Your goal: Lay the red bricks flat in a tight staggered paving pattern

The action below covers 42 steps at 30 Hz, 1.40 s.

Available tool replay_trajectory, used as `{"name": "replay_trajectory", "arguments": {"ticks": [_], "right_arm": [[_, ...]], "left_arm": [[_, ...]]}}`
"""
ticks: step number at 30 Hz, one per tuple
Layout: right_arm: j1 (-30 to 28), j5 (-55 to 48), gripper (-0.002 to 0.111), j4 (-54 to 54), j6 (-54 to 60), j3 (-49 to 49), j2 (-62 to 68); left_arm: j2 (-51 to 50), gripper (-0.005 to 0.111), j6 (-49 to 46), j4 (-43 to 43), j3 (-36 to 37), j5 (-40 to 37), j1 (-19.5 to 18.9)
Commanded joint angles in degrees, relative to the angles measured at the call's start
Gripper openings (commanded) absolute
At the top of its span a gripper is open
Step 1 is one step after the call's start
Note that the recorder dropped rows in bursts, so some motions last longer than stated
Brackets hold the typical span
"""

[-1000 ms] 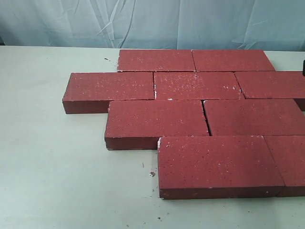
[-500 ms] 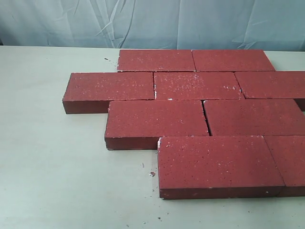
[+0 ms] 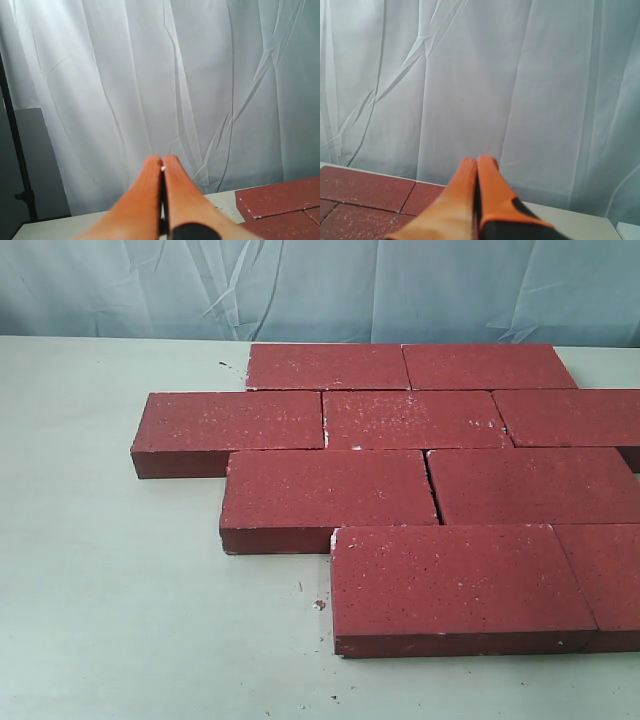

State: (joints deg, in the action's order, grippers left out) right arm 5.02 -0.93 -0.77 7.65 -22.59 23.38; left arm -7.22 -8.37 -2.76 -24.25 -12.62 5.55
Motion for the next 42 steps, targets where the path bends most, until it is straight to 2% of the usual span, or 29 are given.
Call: {"name": "replay_trajectory", "arguments": {"ticks": [1, 27, 30, 32, 36, 42], "right_arm": [[-0.37, 2.72, -0.001, 2.74, -0.86, 0.19, -1.25], [-0.37, 2.86, -0.001, 2.88, -0.86, 0.19, -1.89], [-0.37, 2.86, -0.001, 2.88, -0.86, 0.19, -1.89], [-0.37, 2.86, -0.001, 2.88, -0.86, 0.19, -1.89], [-0.37, 2.86, -0.001, 2.88, -0.86, 0.19, -1.89], [-0.37, 2.98, -0.001, 2.77, -0.86, 0.19, -1.88]], "left_arm": [[0.9, 0.0, 0.44, -0.57, 0.24, 0.24, 0.42], [0.93, 0.0, 0.44, 2.76, 0.7, 1.08, 0.42], [2.32, 0.0, 5.03, 8.4, 3.56, 0.93, 0.32], [4.13, 0.0, 5.16, 8.55, 5.89, 0.67, -0.03], [7.22, 0.0, 8.37, 8.44, 13.42, 0.67, -3.07], [7.22, 0.0, 8.37, 6.27, 20.05, 0.82, -3.12]]}}
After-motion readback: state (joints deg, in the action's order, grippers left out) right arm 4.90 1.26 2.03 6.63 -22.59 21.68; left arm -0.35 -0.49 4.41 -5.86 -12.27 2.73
